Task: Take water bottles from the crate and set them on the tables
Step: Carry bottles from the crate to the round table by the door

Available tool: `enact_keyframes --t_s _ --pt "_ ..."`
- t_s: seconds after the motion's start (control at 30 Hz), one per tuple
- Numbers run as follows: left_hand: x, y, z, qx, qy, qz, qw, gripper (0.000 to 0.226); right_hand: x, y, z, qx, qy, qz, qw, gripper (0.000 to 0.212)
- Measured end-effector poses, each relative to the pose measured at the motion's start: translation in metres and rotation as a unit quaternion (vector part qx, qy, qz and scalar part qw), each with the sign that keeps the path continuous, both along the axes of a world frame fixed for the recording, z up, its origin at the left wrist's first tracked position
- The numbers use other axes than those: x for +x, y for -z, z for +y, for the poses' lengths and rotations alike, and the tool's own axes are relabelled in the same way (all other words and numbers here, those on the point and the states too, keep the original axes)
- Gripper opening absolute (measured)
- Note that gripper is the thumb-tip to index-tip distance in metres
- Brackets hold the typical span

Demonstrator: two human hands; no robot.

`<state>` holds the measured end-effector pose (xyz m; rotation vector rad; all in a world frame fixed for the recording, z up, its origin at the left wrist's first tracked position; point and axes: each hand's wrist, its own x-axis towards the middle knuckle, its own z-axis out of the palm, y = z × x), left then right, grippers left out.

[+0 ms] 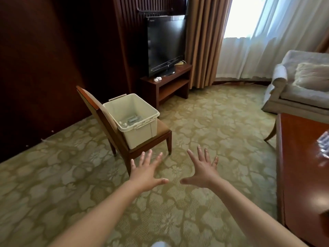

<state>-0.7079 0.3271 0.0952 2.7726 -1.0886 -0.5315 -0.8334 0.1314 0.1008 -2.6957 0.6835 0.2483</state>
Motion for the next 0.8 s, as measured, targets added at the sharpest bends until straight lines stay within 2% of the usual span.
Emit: enact_keyframes --t_s 0.3,0.5,0.8 --pt "0.121 0.024 -0.123 0.015 -0.037 0.011 0.999 0.104 0.139 0.027 -0.125 -0.003 -0.037 0.02 0.999 0.124" --pt "0.228 0.014 -0.2 0.015 -0.061 -0.006 0.998 0.101 0.254 0.013 -0.202 -0.015 -0.073 -0.005 0.997 0.121" --pt "0.335 0.025 -0.248 0.042 -0.126 0.012 0.991 0.1 0.39 0.026 -0.275 -0.007 -0.131 0.006 0.991 0.117"
